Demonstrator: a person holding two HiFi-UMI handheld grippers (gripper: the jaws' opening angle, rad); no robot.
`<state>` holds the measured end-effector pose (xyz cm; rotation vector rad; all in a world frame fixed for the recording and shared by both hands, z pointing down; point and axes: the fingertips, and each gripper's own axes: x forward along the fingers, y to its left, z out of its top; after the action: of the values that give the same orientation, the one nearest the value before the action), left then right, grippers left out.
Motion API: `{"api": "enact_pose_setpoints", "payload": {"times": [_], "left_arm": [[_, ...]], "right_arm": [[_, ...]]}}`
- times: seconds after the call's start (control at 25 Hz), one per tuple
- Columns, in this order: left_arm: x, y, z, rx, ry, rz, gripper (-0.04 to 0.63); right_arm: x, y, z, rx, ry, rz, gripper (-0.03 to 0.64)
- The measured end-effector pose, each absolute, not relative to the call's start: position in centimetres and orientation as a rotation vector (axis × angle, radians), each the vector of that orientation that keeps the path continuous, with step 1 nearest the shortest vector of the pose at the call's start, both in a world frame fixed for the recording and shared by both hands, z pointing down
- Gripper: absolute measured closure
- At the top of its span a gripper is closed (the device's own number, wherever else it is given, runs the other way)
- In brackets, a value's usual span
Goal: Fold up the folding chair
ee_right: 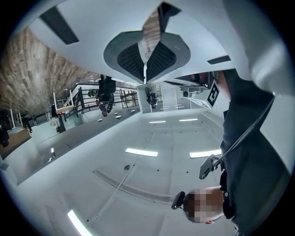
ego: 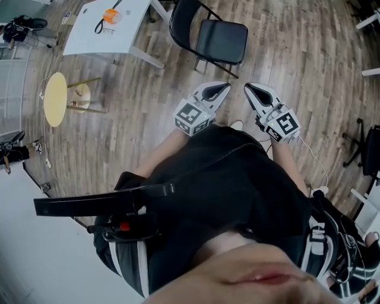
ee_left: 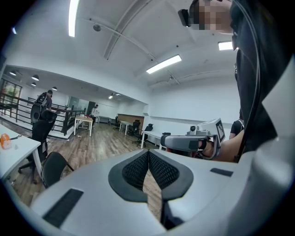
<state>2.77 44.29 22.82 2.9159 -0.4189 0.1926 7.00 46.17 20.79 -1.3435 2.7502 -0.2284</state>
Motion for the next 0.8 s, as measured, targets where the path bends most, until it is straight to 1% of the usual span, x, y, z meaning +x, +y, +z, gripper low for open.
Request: {"api": "enact_pose_setpoints", "payload": {"times": [0.16,0.32,0.8], "left_arm": [[3.8,44.4,22.8,2.920,-0.434,0.211,0.591],[3.4,43.1,23.0,2.911,-0.452,0.215,0.591],[0.4,33.6,23.2,2.910,-0.375,0.168,0.591]], "right_arm": [[8.1,45.6,20.9,-1.315,2.762,-0.233,0.607],[7.7,44.3,21.0,-1.304,2.772,-0.250,0.607],[3.7,35.6,20.8,-1.397,2.786,-0.234,0.607]]}}
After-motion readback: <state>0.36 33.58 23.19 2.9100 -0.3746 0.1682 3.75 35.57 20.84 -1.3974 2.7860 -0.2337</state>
